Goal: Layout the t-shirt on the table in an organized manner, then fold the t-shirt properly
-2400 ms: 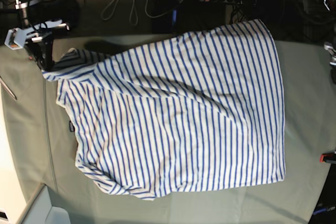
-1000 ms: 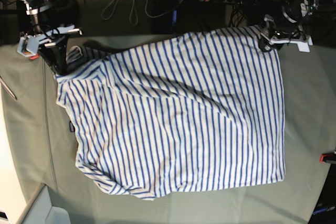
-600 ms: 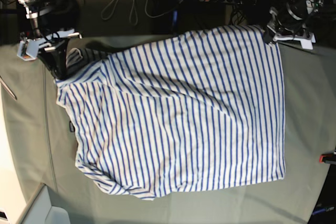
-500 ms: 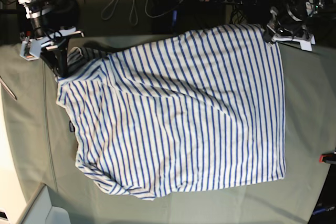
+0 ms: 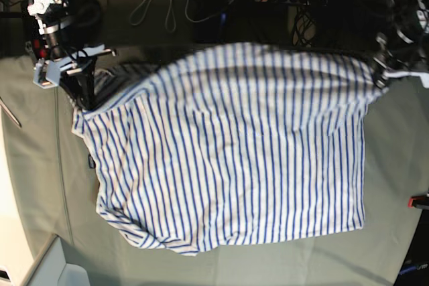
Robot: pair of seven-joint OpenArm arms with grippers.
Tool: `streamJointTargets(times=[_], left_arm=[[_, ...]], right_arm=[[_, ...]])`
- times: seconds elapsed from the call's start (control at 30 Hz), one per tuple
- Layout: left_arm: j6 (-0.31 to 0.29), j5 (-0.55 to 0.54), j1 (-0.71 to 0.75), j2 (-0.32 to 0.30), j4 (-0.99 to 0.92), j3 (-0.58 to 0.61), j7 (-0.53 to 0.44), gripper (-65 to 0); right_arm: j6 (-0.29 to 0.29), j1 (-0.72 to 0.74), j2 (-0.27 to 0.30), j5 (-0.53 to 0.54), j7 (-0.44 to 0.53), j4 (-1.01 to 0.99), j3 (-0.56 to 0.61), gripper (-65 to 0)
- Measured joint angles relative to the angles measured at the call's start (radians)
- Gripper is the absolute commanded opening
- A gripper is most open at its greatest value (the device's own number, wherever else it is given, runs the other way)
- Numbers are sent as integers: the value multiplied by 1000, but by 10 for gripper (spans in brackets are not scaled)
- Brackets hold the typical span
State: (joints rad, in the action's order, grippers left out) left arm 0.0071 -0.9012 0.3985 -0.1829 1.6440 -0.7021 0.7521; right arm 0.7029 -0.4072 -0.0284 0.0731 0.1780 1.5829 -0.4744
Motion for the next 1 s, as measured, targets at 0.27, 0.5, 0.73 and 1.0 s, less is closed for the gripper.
streamJointTargets(times=[0.27,0.5,0.73,1.0], left_arm=[[-3,6,-89,0,-32,-76,5,-650],[-1,13,-132,-31,-186,-82,6,-650],[0,9,-175,-30,-239,-79,1,-650],[-6,1,-244,-27,-302,-69,-1,-624]], right_arm=[[0,72,-64,-90,-2,0,0,-650],[0,107,-100,-190,-3,-6,15,-650],[0,109,-106,-208,-2,-6,54,-650],[0,113,-101,-208,-1,-1,47,-650]])
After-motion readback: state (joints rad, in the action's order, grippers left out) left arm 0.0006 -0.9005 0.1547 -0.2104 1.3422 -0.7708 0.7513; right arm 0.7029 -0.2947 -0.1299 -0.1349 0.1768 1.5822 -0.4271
